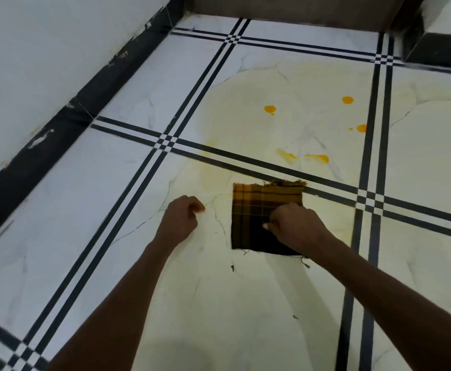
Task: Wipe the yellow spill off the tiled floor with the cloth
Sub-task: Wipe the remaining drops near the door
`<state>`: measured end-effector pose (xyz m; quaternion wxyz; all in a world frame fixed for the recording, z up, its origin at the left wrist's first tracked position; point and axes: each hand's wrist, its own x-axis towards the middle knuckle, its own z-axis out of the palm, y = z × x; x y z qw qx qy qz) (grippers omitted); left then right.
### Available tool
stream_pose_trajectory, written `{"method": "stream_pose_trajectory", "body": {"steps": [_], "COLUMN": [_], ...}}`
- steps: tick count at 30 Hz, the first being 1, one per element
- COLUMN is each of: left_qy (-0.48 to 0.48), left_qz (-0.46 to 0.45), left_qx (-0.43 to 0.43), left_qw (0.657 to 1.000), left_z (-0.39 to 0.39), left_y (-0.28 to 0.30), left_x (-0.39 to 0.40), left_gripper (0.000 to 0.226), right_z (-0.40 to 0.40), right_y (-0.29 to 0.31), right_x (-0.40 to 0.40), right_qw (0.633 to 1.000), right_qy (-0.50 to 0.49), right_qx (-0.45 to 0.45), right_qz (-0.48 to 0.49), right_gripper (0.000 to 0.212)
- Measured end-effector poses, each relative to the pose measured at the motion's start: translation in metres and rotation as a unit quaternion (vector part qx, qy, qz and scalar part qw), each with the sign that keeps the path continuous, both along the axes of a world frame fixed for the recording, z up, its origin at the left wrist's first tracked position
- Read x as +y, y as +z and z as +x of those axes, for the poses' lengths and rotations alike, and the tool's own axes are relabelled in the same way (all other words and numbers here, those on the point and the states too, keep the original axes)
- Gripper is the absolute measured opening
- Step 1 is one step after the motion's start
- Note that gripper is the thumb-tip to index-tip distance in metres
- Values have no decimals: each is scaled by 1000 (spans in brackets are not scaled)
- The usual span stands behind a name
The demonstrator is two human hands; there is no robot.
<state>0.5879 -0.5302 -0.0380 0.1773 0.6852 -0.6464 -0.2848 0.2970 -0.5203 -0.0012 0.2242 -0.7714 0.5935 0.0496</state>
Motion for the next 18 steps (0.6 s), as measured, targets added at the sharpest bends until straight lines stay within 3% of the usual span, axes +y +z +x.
{"method": "stream_pose_trajectory", "body": {"steps": [2,5,8,12,18], "left_qy": [58,84,67,81,91], "left_qz": [-84,-88,-108,-114,-113], "left_qx": [-56,-133,-198,-190,-175], "left_qw": [993,984,972,972,974], "left_z": [11,17,17,16,15], "left_y": [-14,-41,-66,-67,-67], "left_x": [-5,-12,-1,0,-4], "left_gripper": [30,53,61,59,58], "right_z": [8,19,15,6,61], "right_y": [-25,-66,-85,-80,-79], "right_x": [-7,-8,-1,-20,-169], "right_qw": [994,995,987,985,986], "right_qy": [-22,9,28,61,-57], "right_qx": [-54,-33,0,24,28], "right_qz": [-97,-98,-156,-162,-153], "right_gripper": [38,67,66,66,71]}}
